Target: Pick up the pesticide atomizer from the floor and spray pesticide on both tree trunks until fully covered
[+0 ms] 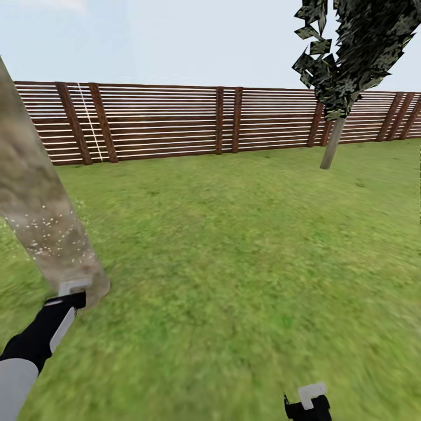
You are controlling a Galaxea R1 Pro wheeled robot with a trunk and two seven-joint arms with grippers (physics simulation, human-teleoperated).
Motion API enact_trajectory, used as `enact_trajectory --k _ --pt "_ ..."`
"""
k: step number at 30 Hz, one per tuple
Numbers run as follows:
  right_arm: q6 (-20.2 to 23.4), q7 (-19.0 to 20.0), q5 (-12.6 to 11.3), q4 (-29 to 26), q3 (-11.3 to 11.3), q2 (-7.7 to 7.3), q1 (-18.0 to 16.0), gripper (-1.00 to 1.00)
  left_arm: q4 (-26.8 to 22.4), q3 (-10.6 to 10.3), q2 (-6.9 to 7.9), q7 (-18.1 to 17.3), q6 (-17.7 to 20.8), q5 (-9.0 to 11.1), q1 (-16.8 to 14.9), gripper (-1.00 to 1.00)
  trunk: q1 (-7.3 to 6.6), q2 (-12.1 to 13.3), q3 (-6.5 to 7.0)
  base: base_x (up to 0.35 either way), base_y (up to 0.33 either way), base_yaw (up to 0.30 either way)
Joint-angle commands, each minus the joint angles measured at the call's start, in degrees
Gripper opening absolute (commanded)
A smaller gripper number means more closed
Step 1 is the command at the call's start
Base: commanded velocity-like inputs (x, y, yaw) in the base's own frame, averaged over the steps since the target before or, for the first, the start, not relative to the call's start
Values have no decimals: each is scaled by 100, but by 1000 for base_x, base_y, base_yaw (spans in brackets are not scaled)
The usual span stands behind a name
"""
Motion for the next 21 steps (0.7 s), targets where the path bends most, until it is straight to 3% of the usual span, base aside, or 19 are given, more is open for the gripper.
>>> enact_trajectory --k 1,2,3,5,6,7,8,11,14,16,17,19,21 --pt "-14 -30 60 10 -31 4 -6 100 -9 -29 12 -184 -34 38 128 -100 -5 -2 -4 -314 -89 0" --pt "-13 -14 64 10 -23 20 -9 100 -6 -55 20 -493 -69 9 277 -100 -5 -2 -4 -315 -87 0" --pt "-13 0 78 14 -5 37 -11 100 8 -149 33 -907 -144 -179 428 -100 -5 -2 -4 -315 -83 0" --pt "-13 39 157 19 15 60 -48 100 83 -306 43 -1760 -580 -820 587 -100 -5 -2 -4 -315 -49 0" --pt "-13 217 311 19 21 64 -165 100 186 -335 41 -2221 -794 -1174 636 -100 -5 -2 -4 -315 -17 0" --pt "-9 653 538 14 21 66 -378 100 310 -364 36 -2767 -920 -1524 661 -100 -5 -2 -4 -315 -9 0" --pt "3 1412 748 7 21 67 -698 100 423 -386 30 -3462 -1060 -1944 676 -100 -5 -2 -4 -315 -4 0" --pt "12 2960 939 -5 50 58 -1280 100 488 -404 24 -4945 -1496 -2562 686 -100 -5 -2 -4 -307 -1 0" --pt "13 4157 1224 -7 120 52 -1637 100 449 -385 -4 -6256 -1728 -3196 680 -100 -5 -2 -4 -194 0 0" --pt "9 4618 1404 -4 133 55 -1705 100 425 -382 -27 -6550 -1751 -3433 669 -100 -5 -2 -4 -40 0 0" --pt "6 4742 1544 8 143 66 -1723 100 419 -554 -75 -6624 -1748 -3595 669 -100 -5 -2 -4 -9 0 0" --pt "3 4792 1617 12 144 132 -1729 100 416 -822 -169 -6647 -1721 -3679 669 -100 -5 -2 -4 -3 0 0" --pt "2 4832 1642 17 144 185 -1734 100 416 -922 -291 -6647 -1714 -3732 669 -100 -5 -2 -4 -1 0 0"
